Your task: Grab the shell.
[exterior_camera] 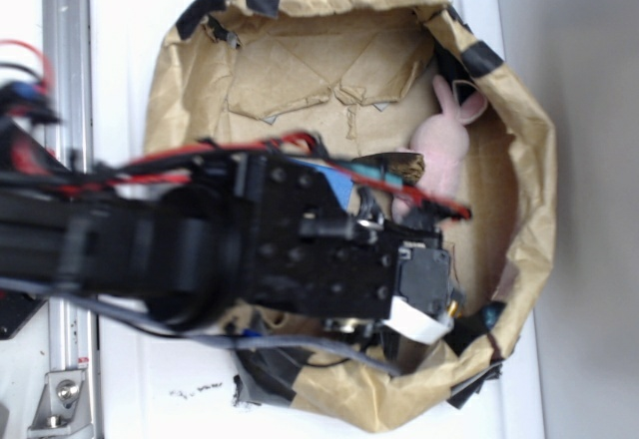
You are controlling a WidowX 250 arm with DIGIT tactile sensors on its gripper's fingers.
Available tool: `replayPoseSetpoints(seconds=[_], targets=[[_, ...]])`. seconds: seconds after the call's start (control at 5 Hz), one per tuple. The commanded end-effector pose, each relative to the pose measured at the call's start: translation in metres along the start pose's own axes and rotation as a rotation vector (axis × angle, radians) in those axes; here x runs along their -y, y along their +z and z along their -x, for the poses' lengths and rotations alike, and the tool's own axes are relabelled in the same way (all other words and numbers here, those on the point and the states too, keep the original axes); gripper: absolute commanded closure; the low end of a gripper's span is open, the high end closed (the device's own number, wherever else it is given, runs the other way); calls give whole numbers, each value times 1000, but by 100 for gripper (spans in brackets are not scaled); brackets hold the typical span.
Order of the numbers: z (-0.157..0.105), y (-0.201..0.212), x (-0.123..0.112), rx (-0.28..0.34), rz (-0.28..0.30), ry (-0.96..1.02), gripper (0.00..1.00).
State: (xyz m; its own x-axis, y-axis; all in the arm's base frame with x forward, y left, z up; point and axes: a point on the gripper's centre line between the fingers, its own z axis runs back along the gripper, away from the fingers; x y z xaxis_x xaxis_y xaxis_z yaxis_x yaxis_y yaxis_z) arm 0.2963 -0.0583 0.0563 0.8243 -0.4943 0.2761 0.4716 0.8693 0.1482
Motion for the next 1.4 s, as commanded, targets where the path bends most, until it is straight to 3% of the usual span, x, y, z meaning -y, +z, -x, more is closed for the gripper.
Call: replayPoseSetpoints(seconds=[0.0, 0.2, 0.4, 0.6, 0.8, 1.2], targets=[[9, 92, -62, -103, -159, 416, 100], [20, 118, -68, -168, -154, 511, 100], [25, 122, -62, -115, -138, 434, 0], [27, 90, -55, -39, -83, 272, 0], [11, 45, -44, -3, -5, 90, 0], [-18, 16, 7, 118, 143, -138, 0]])
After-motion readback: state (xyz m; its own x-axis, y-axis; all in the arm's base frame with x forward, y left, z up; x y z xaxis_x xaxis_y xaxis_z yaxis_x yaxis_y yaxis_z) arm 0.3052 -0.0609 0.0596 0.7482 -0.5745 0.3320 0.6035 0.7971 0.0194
